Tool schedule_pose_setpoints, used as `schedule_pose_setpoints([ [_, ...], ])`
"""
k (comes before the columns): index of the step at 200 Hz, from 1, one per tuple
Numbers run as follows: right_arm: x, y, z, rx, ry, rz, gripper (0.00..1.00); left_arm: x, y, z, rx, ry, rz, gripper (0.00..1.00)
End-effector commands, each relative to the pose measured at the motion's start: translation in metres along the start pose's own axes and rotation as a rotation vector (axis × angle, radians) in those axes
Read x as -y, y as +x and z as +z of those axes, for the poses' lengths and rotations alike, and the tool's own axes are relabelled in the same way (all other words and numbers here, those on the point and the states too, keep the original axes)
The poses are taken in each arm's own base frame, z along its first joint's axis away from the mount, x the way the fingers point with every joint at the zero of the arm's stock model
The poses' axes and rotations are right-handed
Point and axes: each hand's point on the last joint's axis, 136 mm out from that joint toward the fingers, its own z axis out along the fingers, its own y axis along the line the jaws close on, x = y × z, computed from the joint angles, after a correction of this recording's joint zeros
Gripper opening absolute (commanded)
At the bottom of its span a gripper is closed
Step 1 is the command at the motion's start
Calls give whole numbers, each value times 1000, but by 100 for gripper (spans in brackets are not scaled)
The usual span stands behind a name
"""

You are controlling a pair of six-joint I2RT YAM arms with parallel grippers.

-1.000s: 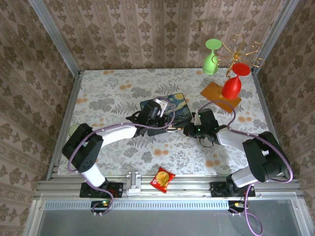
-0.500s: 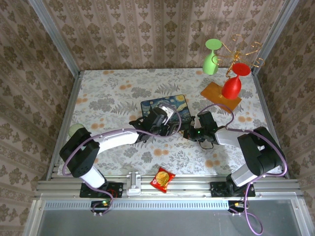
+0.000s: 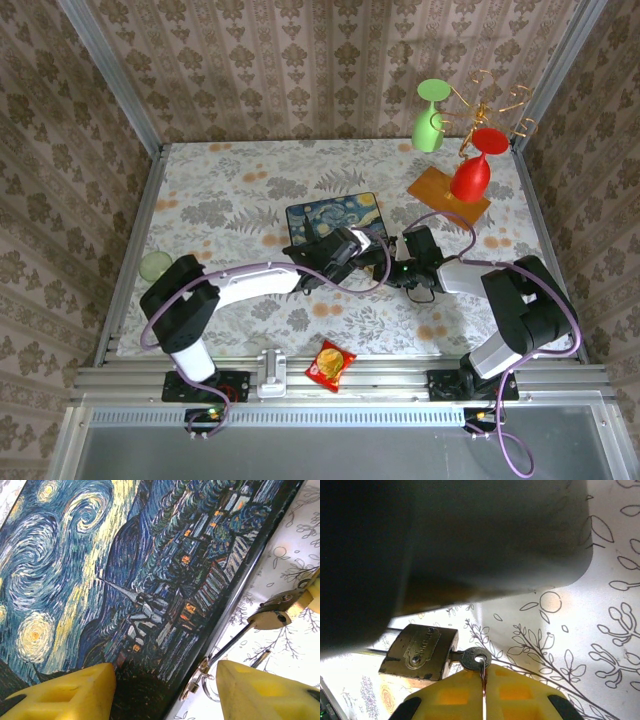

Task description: Unlock the padlock with the key

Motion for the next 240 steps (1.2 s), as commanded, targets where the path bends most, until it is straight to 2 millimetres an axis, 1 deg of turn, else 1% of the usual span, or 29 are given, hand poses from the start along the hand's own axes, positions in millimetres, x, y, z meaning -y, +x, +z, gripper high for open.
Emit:
schedule_pose_setpoints([
  [1, -2, 3, -1, -28, -9, -17, 8, 20, 66, 13, -215, 84, 108, 57],
  [26, -3, 1, -1, -19, -13, -19, 10, 23, 69, 14, -237, 85, 136, 57],
  [52, -8, -2, -6, 2, -35, -49, 19, 28, 72, 19, -253, 89, 171, 57],
  [59, -10, -3, -8, 11, -35, -68, 23, 29, 74, 20, -267, 82, 183, 57],
  [83, -11, -10, -17, 51, -6, -135, 28, 30, 76, 23, -289, 69, 211, 57],
  [115, -14, -15, -29, 121, 25, -249, 34, 30, 68, 21, -261, 73, 188, 56],
  [123, -13, -14, -28, 129, 48, -279, 36, 31, 66, 20, -258, 75, 183, 56],
  [127, -19, -19, -34, 161, 48, -309, 37, 31, 65, 20, -256, 78, 181, 56],
  [134, -22, -18, -35, 179, 65, -352, 39, 31, 65, 20, -253, 80, 179, 57],
  [148, -27, -16, -35, 220, 107, -459, 43, 32, 64, 20, -253, 84, 174, 57],
  [161, -30, -15, -33, 268, 139, -546, 50, 31, 62, 18, -248, 81, 159, 57],
  [171, -30, -18, -33, 311, 155, -582, 56, 30, 59, 16, -229, 92, 132, 56],
  [188, -30, -21, -33, 349, 161, -626, 59, 28, 51, 13, -193, 117, 79, 57],
  [209, -35, -24, -27, 353, 150, -655, 60, 25, 49, 16, -179, 105, 61, 57],
  [220, -35, -22, -21, 337, 155, -666, 61, 26, 50, 19, -180, 105, 56, 57],
  [226, -39, -22, -21, 344, 145, -679, 61, 27, 51, 20, -180, 107, 56, 57],
  [229, -35, -19, -15, 324, 153, -680, 61, 28, 51, 20, -181, 110, 54, 56],
  [240, -37, -15, -9, 321, 142, -697, 61, 29, 53, 21, -185, 114, 54, 56],
])
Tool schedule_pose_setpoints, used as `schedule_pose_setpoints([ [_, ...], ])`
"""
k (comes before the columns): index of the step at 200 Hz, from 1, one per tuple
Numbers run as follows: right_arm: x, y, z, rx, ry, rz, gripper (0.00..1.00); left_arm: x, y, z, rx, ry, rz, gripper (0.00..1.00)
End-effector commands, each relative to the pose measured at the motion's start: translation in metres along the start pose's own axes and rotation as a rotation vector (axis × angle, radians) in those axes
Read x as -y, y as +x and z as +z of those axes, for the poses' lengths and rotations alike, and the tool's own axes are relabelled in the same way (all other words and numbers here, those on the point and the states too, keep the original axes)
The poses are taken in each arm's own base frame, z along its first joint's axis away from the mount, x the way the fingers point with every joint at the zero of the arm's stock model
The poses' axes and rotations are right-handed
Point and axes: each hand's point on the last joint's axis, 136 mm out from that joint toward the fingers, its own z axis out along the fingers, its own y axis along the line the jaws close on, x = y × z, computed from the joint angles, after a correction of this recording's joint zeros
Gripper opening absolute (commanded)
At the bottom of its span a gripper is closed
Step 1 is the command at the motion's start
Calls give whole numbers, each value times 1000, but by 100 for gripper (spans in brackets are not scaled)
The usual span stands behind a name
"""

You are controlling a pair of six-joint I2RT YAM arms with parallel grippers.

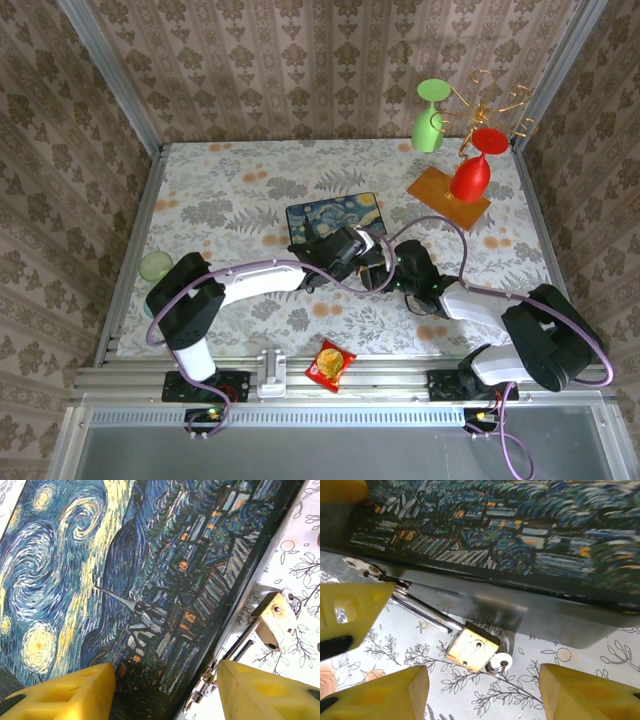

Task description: Unlock the padlock with the key

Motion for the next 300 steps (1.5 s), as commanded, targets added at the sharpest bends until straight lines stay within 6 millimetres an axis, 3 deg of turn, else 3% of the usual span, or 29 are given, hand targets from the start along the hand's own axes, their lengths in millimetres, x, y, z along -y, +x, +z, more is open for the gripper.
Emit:
schedule_pose_setpoints([
  [1, -6, -7, 10, 42, 4, -79, 61, 31, 54, 17, -160, 131, 10, 56],
  [23, -13, -5, 14, 61, -11, -81, 62, 30, 57, 16, -163, 127, 1, 55],
  [82, -7, 15, 34, 41, 110, -119, 66, 33, 63, 18, -142, 155, -68, 53],
  [116, 10, 26, 37, 22, 233, -134, 63, 35, 66, 18, -151, 155, -68, 53],
  [141, 11, 34, 41, 9, 227, -133, 57, 34, 67, 17, -148, 151, -83, 53],
  [193, 0, 34, 33, -13, 169, -131, 43, 36, 68, 20, -162, 136, -71, 52],
  [226, -21, 35, 27, -71, 43, -129, 38, 34, 68, 21, -164, 118, -84, 52],
  [300, -29, 34, 13, -215, -176, 132, 34, 27, 66, 16, -138, 89, -145, 54],
])
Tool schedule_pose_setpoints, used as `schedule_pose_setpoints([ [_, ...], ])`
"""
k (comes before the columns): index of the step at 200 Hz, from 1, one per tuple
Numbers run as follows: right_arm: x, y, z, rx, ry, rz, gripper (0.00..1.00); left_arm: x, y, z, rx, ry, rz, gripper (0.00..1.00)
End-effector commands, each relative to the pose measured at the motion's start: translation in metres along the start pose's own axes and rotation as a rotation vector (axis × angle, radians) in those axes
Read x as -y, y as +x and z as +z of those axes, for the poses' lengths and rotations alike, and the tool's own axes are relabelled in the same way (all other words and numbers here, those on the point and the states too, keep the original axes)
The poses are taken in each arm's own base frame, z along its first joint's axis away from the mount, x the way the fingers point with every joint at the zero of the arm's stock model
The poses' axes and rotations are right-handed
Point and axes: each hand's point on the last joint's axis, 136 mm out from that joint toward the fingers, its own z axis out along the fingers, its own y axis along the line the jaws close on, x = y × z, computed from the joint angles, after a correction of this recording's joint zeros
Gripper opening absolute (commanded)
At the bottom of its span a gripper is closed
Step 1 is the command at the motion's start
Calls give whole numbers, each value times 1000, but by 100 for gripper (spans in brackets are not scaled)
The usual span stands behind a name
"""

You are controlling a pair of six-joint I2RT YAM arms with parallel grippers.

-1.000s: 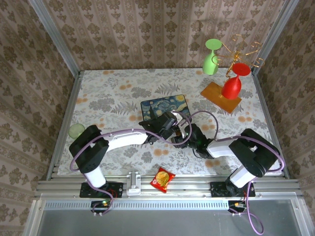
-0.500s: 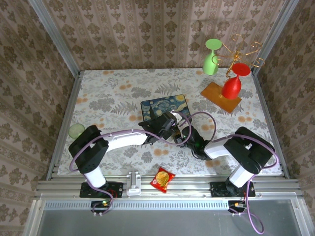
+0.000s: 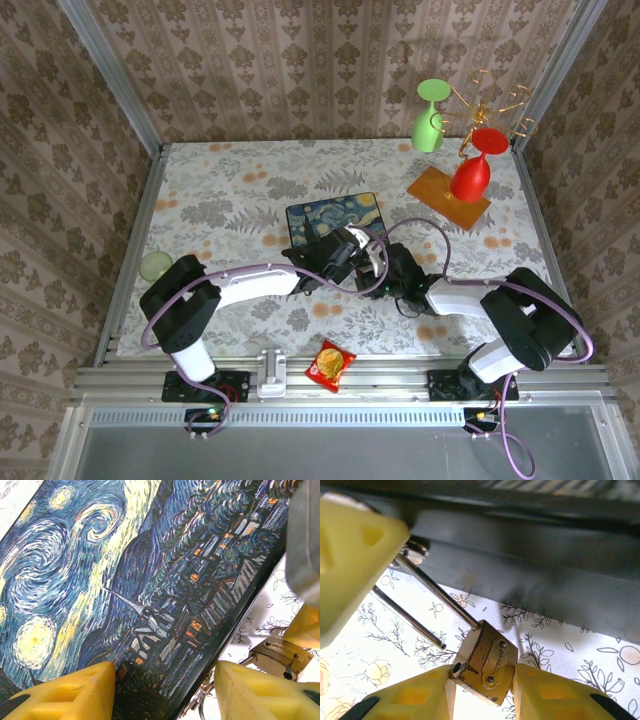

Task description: Unlock the padlock with the key

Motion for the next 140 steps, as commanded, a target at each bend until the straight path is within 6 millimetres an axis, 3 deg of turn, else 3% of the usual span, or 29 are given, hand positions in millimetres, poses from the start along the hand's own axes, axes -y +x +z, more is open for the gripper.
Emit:
schedule_pose_setpoints([
  [1, -13, 14, -4, -108, -141, 119, 34, 18, 72, 12, -218, 60, -9, 54],
  [59, -17, 5, 0, -131, -241, 180, 29, 13, 33, -17, -74, 100, -144, 57],
  [100, -18, 2, 0, -137, -263, 176, 27, 16, 40, -44, 12, 164, -369, 54],
  [116, -17, 3, 1, -138, -260, 163, 27, 16, 43, -54, 69, 204, -494, 47],
  [140, -15, 1, 4, -129, -249, 162, 26, 24, 48, -52, 130, 271, -604, 40],
])
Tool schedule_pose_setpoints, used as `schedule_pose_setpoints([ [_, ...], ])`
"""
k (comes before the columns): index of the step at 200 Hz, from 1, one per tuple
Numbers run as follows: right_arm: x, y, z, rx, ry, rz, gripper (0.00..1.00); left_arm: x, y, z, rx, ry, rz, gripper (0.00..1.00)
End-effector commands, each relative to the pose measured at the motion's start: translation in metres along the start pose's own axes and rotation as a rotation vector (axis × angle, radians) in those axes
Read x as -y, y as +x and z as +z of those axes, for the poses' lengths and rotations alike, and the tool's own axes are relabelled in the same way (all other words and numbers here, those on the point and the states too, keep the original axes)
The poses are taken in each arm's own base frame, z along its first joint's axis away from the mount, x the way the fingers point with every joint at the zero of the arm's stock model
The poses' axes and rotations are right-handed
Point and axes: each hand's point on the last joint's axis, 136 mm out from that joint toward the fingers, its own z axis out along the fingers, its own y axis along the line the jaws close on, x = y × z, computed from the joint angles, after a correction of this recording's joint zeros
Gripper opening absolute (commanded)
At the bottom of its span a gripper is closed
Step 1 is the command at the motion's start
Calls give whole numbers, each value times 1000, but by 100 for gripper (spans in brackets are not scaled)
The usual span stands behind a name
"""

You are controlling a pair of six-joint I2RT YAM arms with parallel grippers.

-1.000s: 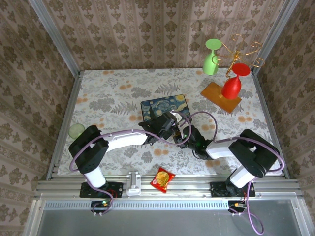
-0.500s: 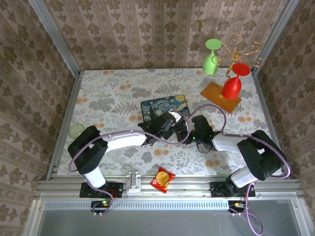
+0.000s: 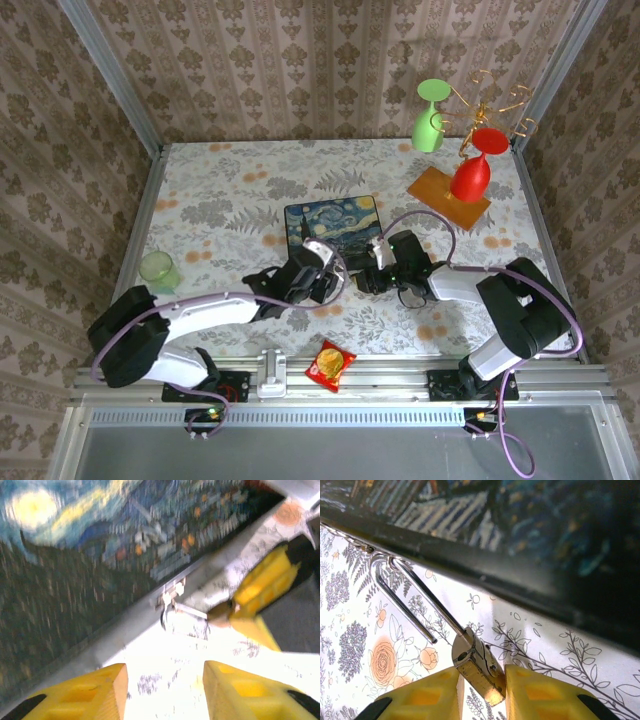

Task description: Unlock the padlock with the key

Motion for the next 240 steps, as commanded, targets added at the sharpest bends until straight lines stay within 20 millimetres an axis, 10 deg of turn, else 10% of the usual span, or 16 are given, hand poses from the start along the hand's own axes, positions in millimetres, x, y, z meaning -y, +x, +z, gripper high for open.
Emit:
schedule_pose_setpoints([
  [1, 0, 0, 3, -20, -13, 10, 26, 16, 5, 4, 41, 114, -182, 40],
  [76, -3, -4, -6, 49, -15, 44, 21, 12, 28, 47, -10, 164, -365, 39],
  [161, -9, 4, -6, 32, -55, 51, 21, 24, 2, 61, 115, 314, -410, 50],
  [240, -4, 15, -1, 6, -55, 59, 25, 23, 0, 66, 144, 358, -455, 21],
])
